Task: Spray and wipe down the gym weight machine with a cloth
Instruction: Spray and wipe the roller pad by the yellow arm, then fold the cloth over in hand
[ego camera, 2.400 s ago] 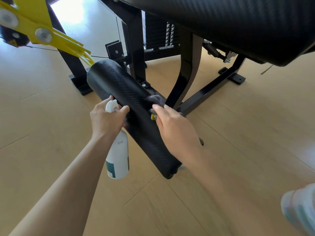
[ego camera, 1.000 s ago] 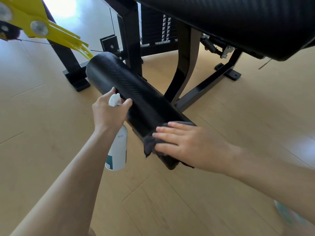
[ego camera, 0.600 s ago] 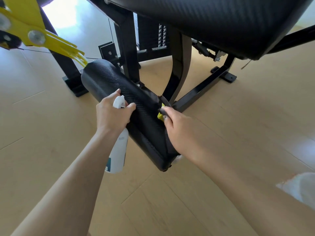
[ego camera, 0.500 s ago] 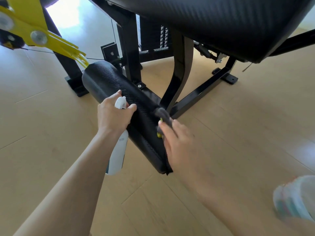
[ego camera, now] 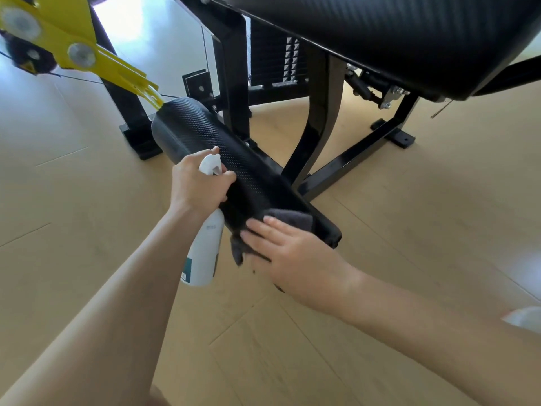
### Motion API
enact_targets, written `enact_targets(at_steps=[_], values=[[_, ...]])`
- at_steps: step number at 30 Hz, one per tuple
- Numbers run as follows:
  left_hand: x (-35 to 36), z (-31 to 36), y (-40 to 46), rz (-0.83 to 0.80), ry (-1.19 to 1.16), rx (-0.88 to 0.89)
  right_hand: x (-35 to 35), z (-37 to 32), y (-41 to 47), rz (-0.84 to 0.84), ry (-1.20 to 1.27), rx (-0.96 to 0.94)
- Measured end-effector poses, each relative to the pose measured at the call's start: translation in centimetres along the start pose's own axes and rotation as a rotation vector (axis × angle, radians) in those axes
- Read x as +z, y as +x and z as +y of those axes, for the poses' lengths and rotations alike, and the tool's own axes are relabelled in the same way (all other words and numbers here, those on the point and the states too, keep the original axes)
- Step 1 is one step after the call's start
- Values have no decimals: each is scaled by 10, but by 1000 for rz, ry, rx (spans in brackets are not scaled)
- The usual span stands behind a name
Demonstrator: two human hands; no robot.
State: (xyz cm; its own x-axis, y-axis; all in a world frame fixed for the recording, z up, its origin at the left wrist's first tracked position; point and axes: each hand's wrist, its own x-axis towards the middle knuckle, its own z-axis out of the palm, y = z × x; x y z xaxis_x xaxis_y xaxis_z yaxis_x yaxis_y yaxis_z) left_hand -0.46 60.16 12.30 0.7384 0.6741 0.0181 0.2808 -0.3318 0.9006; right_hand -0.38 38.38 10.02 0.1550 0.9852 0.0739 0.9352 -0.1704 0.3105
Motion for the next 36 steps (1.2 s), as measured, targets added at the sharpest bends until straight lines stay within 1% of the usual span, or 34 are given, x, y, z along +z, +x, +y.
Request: enact_targets(at_steps=[1,2,4,6,7,9,11,12,14,16,18,20,21,22,23,25,26,28,29,30,32,34,36], values=[[0,-1,0,-6,3,-1,-2,-3,-13,-76,-53,-43],[1,-1,-1,-9,8,1,-4,-3,-24,-103,-79,-83],[2,-2,-3,-25,-2,8,-12,3,-40,-50,-50,-183],[3,0,-5,-26,-19,22,-22,15,-36,-32,-13,-223],[4,2,-5,-26,-22,23,-22,20,-25,-29,6,-206],[5,4,-6,-24,2,27,-15,22,4,-6,37,-104],[5,5,-6,-20,28,31,-5,15,26,33,50,-4],[4,6,-6,-18,34,28,-2,10,30,40,63,15],[2,6,-6,-17,39,16,0,3,21,27,70,-8],[0,7,-8,-9,34,-2,-3,2,2,-24,76,-47],[0,13,-16,-28,61,9,-8,6,-14,-35,96,-119],[3,23,-24,-68,86,50,-19,15,-27,-28,179,-186],[5,29,-29,-90,97,67,-28,21,-32,-13,274,-156],[8,35,-34,-113,106,74,-37,28,-36,28,392,-61],[10,41,-39,-142,117,84,-43,35,-39,95,521,91],[14,53,-47,-194,132,110,-52,51,-44,256,788,495],[17,60,-51,-221,137,119,-51,61,-46,304,953,720],[21,72,-59,-279,137,123,-46,84,-49,349,1315,1133],[25,79,-65,-307,134,124,-45,94,-55,349,1484,1280],[29,86,-70,-332,132,130,-44,102,-59,341,1656,1372],[37,98,-80,-381,150,170,-45,108,-69,335,1944,1429],[46,109,-91,-416,170,201,-53,107,-81,347,2090,1367],[55,118,-102,-437,190,217,-60,107,-93,369,2154,1322]])
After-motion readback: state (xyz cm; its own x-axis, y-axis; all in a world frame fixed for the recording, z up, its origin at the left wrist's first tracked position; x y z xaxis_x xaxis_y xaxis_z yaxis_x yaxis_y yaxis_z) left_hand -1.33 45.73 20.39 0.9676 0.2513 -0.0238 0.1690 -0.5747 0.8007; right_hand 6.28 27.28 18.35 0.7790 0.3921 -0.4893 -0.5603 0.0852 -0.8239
